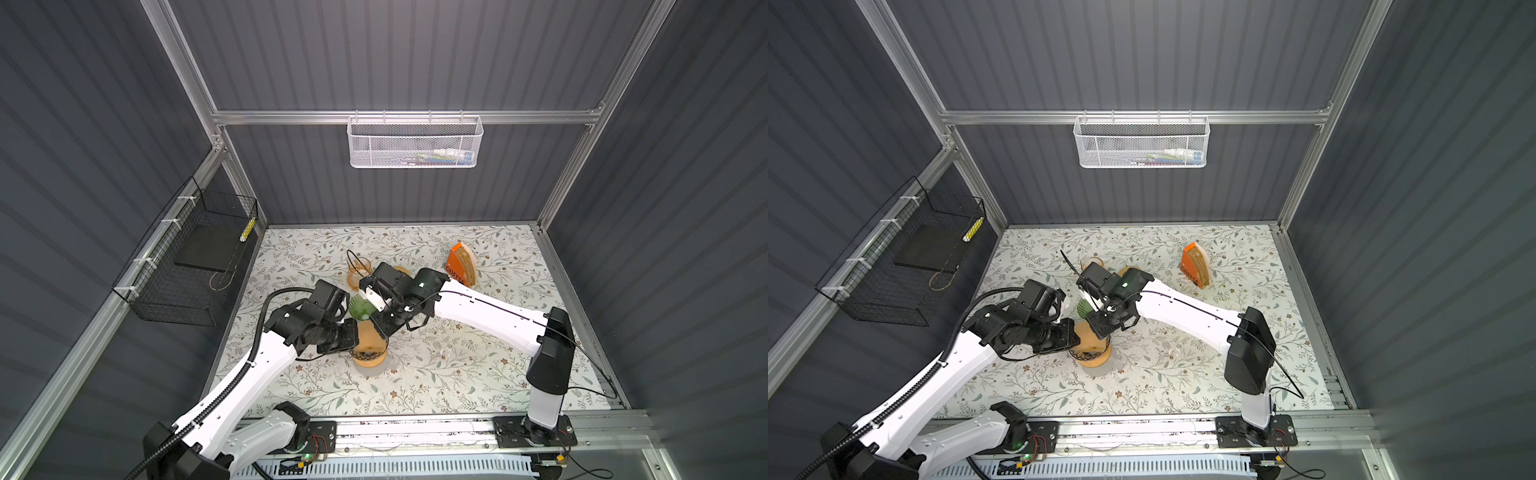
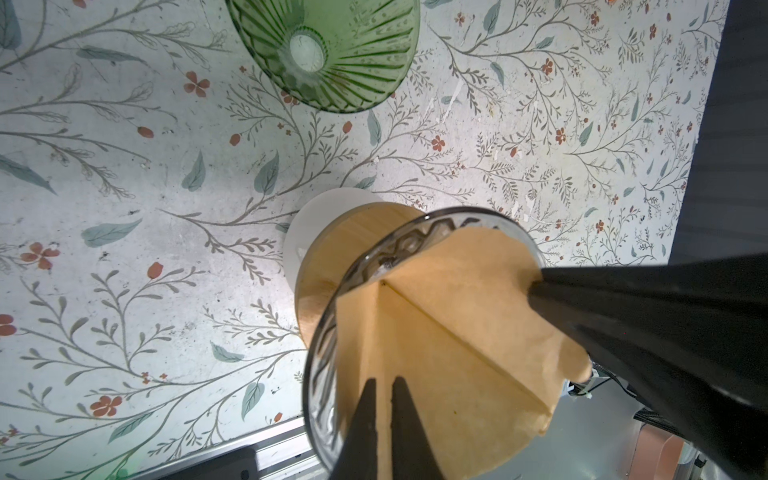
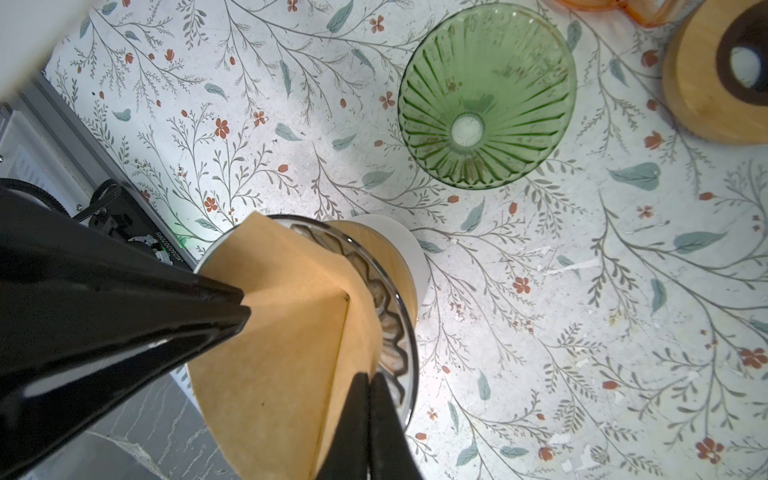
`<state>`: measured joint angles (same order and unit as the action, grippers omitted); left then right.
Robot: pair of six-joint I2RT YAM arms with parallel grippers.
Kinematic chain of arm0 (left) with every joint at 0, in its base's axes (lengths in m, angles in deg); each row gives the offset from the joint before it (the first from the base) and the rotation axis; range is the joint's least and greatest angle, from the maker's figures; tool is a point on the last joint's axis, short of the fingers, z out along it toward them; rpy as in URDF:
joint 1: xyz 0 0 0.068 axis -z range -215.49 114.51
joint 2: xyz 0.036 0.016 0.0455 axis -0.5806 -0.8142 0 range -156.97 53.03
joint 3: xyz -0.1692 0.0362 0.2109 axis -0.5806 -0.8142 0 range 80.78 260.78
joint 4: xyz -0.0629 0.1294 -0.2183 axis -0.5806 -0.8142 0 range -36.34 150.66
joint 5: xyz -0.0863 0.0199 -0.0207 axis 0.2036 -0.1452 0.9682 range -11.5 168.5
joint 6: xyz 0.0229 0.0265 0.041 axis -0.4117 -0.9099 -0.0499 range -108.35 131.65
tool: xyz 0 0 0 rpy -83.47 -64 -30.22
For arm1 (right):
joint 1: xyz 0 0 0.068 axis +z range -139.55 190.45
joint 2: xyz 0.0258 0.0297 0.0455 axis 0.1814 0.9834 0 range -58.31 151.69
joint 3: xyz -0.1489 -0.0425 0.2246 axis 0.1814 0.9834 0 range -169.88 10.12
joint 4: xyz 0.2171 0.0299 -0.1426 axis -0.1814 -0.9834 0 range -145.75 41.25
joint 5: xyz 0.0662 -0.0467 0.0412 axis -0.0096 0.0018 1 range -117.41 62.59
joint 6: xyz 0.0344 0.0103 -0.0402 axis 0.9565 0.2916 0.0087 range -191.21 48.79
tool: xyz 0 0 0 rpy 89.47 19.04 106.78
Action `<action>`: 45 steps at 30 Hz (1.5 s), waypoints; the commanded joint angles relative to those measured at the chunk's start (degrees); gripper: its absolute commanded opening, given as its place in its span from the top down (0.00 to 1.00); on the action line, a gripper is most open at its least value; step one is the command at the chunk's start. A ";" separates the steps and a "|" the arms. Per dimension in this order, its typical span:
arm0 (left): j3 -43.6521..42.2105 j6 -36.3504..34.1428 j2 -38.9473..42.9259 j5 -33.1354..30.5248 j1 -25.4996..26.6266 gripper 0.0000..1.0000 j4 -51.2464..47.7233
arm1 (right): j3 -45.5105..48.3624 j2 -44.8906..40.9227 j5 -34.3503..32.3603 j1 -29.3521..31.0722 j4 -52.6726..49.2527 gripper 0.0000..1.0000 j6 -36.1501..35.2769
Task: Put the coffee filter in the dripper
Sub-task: 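Press the filter down into the clear dripper with both grippers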
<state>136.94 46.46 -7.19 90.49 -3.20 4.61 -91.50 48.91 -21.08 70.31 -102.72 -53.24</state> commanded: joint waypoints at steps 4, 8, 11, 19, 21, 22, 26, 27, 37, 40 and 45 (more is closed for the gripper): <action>-0.92 0.35 0.37 0.46 0.40 0.89 0.28 | 0.81 0.78 -1.19 0.29 -0.16 0.95 0.41; -1.23 0.35 0.41 0.32 0.40 0.90 0.49 | 0.88 1.28 -1.22 0.38 -0.07 0.96 0.39; -1.40 0.35 0.28 0.29 0.40 0.89 0.51 | 0.90 1.65 -1.40 0.43 0.00 0.96 0.34; -1.41 -0.09 -0.67 0.06 0.40 0.89 0.68 | 0.81 2.47 -1.48 0.54 0.10 0.96 0.22; -1.41 -0.21 -0.78 0.06 0.40 0.90 0.68 | 0.87 2.56 -1.58 0.60 0.04 0.96 0.22; -1.37 -0.34 -0.94 0.05 0.40 0.90 0.68 | 0.86 2.55 -1.62 0.60 0.04 0.96 0.16; -1.33 -0.44 -1.14 -0.12 0.40 0.90 0.77 | 0.81 2.73 -1.88 0.66 0.06 0.96 0.13; -1.32 -0.44 -1.26 -0.13 0.40 0.90 0.77 | 0.81 2.73 -2.01 0.65 0.01 0.96 0.13; -1.14 -0.41 -1.30 -0.32 0.40 0.90 0.86 | 1.25 2.73 -2.10 0.78 0.15 0.96 0.05; -1.25 -0.44 -1.35 -0.30 0.40 0.90 0.86 | 1.31 2.73 -2.19 0.81 0.14 0.96 0.04; -1.41 -0.31 -1.33 -0.39 0.40 0.90 1.03 | 1.60 2.64 -2.27 0.96 0.32 0.96 0.04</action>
<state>135.87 46.43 -8.26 90.44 -3.20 5.49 -90.65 50.62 -22.59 70.87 -102.02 -53.26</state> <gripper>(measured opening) 0.101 0.046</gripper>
